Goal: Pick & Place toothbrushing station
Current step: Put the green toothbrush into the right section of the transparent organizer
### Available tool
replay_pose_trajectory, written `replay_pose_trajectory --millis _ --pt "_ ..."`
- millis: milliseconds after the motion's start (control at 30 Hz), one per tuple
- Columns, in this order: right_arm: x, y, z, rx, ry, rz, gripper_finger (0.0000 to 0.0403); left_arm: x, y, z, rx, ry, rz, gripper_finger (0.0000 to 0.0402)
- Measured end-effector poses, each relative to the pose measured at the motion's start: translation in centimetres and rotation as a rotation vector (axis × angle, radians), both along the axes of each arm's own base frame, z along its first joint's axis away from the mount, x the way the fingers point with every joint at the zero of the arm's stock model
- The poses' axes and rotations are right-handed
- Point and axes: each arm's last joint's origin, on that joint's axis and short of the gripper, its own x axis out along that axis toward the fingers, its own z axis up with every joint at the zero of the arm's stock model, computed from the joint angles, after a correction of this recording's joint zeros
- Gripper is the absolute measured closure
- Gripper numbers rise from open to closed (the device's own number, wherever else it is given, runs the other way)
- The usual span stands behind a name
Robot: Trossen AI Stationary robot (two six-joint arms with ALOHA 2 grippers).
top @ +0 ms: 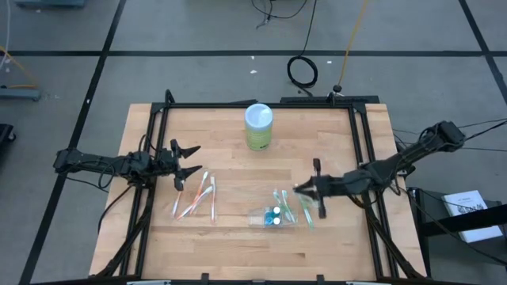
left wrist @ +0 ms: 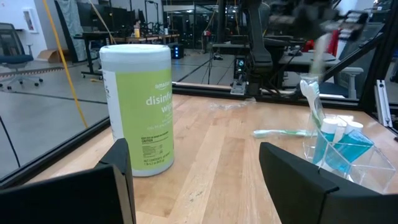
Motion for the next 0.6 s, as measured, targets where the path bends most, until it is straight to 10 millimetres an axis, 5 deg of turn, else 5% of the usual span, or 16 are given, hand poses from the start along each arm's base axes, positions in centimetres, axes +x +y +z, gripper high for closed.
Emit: replay_pose_trajectory --millis 233,600 --pt "-1.0 2.1 0.3 -0.017 -0.354 0.284 0.0403 0.0 0.0 0.0 0.000 0.000 0.000 0.0176" --pt "0.3 0.4 -2.3 0.125 -0.538 0.184 0.0403 0.0 0.0 0.0 0.000 0.000 0.000 0.0176"
